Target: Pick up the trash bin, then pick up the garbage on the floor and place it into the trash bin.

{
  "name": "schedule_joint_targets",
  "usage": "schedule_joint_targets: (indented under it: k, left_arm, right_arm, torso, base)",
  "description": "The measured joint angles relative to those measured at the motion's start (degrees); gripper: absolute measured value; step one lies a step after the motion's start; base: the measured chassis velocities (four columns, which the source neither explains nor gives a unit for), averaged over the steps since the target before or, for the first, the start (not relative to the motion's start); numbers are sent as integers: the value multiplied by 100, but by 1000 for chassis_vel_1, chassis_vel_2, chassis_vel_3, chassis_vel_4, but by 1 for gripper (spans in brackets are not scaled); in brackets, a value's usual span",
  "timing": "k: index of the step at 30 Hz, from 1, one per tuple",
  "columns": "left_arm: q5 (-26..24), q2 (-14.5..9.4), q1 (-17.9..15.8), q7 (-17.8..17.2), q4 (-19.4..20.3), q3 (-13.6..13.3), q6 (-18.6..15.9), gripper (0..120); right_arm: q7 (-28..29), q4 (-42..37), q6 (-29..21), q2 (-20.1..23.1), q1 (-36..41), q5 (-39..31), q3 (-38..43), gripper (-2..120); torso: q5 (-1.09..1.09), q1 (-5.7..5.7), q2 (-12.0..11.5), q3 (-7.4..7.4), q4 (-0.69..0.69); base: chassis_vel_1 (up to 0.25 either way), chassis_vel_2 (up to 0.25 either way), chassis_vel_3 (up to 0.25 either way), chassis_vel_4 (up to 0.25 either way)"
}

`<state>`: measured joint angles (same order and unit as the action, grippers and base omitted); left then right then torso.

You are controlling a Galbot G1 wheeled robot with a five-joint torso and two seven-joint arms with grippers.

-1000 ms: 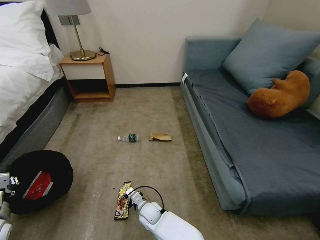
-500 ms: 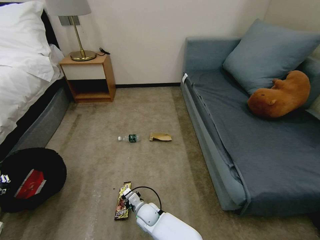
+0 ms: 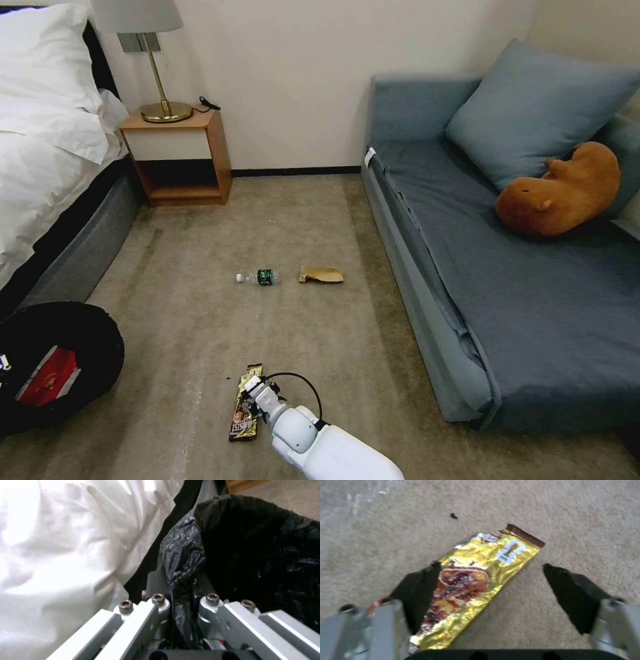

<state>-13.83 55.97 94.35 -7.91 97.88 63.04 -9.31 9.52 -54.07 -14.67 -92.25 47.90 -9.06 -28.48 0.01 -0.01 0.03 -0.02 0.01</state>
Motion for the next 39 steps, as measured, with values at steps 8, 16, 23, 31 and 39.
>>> schedule_joint_targets:
  k: [8, 16, 23, 31, 39]
  left_arm:
    - [43, 88, 29, 4, 32, -13, 10, 5]
    - [81, 147, 37, 4, 89, -19, 11, 5]
    - [116, 190, 31, 4, 104, -39, 10, 5]
    - [119, 126, -123, -17, 27, -153, -12, 5]
    - [136, 98, -260, -43, -6, -317, -63, 5]
  right_arm:
    - [-5, 20, 116, 0, -1, 136, -32, 100]
    - [15, -27, 80, 20, -7, 156, -177, 99]
    - [76, -47, 62, 23, -6, 180, -178, 99]
    - [258, -361, -185, 15, -219, -507, -679, 98]
    - [359, -736, -477, 161, -875, -1239, -1033, 99]
  torso:
    - [-1, 0, 0, 0, -1]
    - [-3, 0, -5, 2, -2]
    - [-2, 1, -5, 2, -2]
    - [5, 1, -10, 9, 1]
    - [-6, 1, -9, 3, -2]
  base:
    - [0, 0, 0, 0]
    - [0, 0, 0, 0]
    - [0, 0, 0, 0]
    - [0, 0, 0, 0]
    - [0, 0, 0, 0]
